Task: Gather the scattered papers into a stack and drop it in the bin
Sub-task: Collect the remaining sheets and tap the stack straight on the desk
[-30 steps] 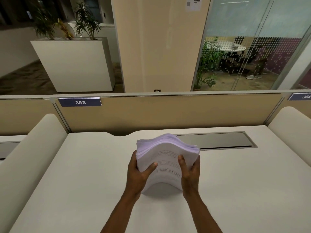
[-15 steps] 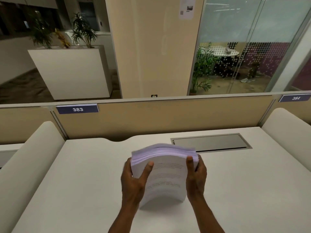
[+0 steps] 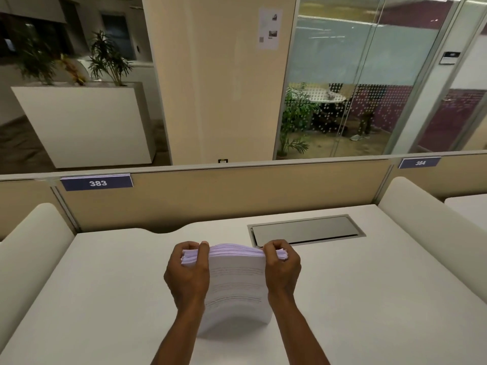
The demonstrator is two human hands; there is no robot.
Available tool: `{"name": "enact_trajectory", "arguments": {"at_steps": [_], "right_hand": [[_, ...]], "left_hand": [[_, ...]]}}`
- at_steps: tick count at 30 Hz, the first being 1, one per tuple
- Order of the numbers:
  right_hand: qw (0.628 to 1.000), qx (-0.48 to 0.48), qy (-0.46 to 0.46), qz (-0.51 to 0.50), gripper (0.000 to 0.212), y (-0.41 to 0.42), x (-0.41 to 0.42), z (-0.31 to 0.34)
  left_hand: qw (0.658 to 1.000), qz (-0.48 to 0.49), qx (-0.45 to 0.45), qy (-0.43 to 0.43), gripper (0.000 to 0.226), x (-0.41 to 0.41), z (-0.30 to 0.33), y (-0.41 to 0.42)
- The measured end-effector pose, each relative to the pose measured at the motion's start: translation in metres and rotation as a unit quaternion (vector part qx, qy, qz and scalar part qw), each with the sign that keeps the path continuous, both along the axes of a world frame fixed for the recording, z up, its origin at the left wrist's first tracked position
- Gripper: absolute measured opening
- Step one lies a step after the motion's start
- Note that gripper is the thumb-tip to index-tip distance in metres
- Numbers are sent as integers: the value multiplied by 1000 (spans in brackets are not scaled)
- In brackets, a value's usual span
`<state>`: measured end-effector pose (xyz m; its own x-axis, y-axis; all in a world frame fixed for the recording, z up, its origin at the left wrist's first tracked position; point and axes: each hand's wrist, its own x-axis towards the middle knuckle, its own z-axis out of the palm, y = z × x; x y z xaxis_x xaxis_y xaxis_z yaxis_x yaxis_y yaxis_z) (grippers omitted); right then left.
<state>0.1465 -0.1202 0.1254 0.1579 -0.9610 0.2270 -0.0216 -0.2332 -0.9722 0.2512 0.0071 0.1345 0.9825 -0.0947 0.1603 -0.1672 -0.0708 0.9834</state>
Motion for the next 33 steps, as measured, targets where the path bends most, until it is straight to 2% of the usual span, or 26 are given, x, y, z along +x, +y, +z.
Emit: {"name": "enact_trajectory", "arguments": {"at_steps": [3, 7, 10, 13, 16, 19, 24, 28, 33], "right_hand": [[1000, 1, -4, 7, 28, 1, -1, -2], [998, 11, -31, 59, 54, 7, -9, -6], [994, 9, -42, 103, 76, 13, -19, -18], [995, 18, -54, 83, 84, 24, -20, -26], [996, 22, -85, 31, 78, 25, -14, -23], [996, -10, -87, 34, 72, 20, -16, -22], [995, 4, -33, 93, 86, 23, -34, -50], [993, 62, -4, 104, 47, 26, -39, -72], [993, 68, -17, 91, 50, 22, -39, -71]], "left_hand": [[999, -40, 0, -8, 25, 2, 0, 3], [991, -130, -27, -9, 47, -1, -11, 15], [983, -180, -22, 29, 62, -6, -31, 25], [986, -153, 1, 64, 39, -12, -48, 25], [988, -134, -11, 79, 26, -17, -52, 21], [987, -142, -17, 69, 33, -14, -58, 29], [980, -174, 8, 92, 43, -19, -86, 41], [980, -168, 8, 103, 28, -19, -96, 37], [981, -177, 9, 74, 31, -19, -99, 42]]}}
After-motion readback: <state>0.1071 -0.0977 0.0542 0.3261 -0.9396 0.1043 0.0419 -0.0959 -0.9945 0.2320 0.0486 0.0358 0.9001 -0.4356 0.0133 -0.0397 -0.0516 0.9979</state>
